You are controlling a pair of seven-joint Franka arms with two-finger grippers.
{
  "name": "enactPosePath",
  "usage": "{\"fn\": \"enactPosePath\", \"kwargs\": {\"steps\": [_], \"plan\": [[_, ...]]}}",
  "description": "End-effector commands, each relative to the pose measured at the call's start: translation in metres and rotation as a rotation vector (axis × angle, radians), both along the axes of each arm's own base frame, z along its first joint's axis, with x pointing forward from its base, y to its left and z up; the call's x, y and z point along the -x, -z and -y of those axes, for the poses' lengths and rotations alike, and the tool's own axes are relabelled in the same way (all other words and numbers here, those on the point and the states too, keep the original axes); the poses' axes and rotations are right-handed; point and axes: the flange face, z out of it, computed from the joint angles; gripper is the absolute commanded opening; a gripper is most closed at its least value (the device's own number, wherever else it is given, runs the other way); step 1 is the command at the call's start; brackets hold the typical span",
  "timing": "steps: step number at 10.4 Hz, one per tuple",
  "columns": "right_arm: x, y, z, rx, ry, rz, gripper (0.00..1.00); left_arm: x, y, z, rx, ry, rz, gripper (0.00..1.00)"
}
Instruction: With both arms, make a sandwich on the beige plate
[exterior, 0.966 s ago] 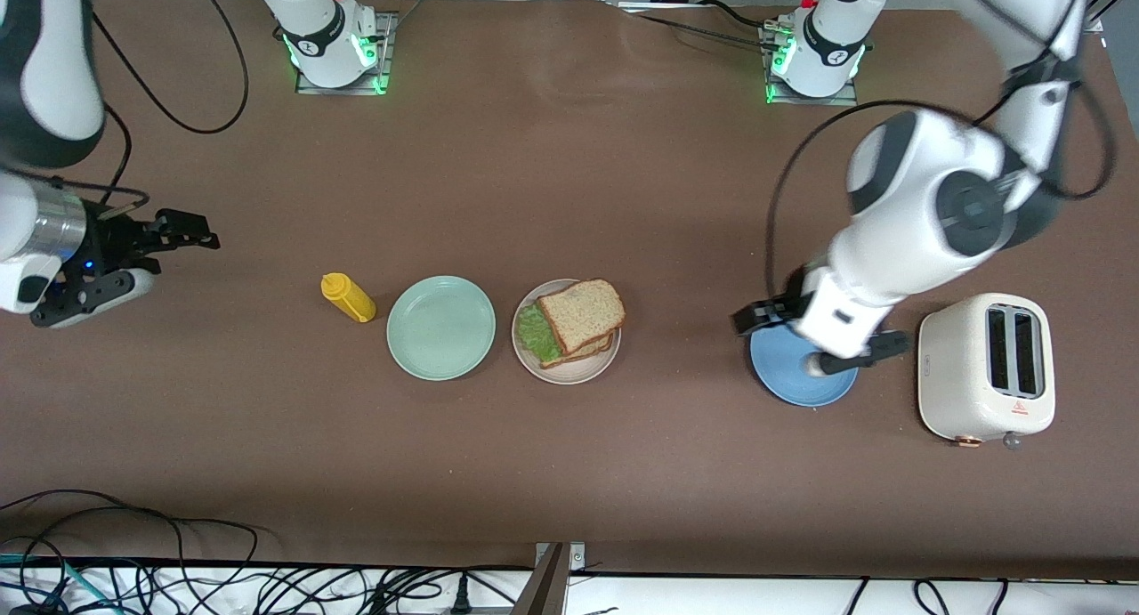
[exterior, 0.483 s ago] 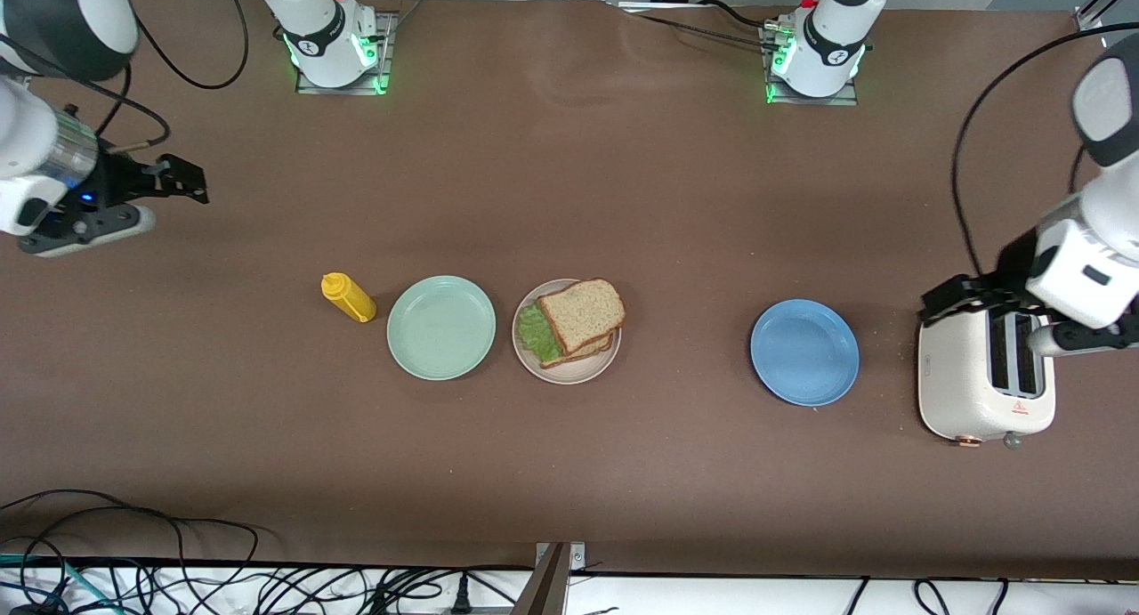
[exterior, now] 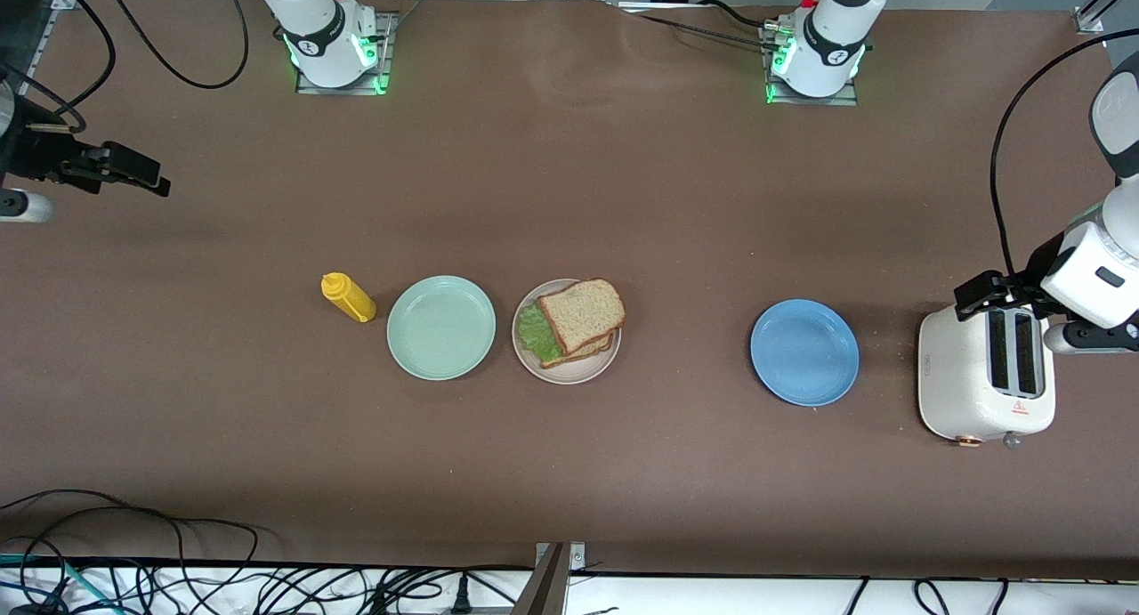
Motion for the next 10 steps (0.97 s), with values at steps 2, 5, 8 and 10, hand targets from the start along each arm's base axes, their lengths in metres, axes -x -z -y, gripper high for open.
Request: {"fn": "enactPosePath", "kwargs": {"steps": [2,5,8,10], "plan": [[-0.008,-0.001,0.010,0.060,-0.013,-0.005,1.00,0.004,0.001,-0.005,0.044,0.014,-0.017,1.00],[-0.012,-0.011,0.000,0.064,-0.020,0.019,1.00,0.005,0.003,-0.006,0.038,0.015,-0.022,1.00],[-0.013,-0.009,0.001,0.066,-0.013,0.018,1.00,0.005,0.003,-0.006,0.038,0.019,-0.022,1.00],[-0.013,-0.007,0.003,0.062,-0.021,0.016,1.00,0.005,0.002,-0.008,0.038,0.022,-0.020,1.00]]}}
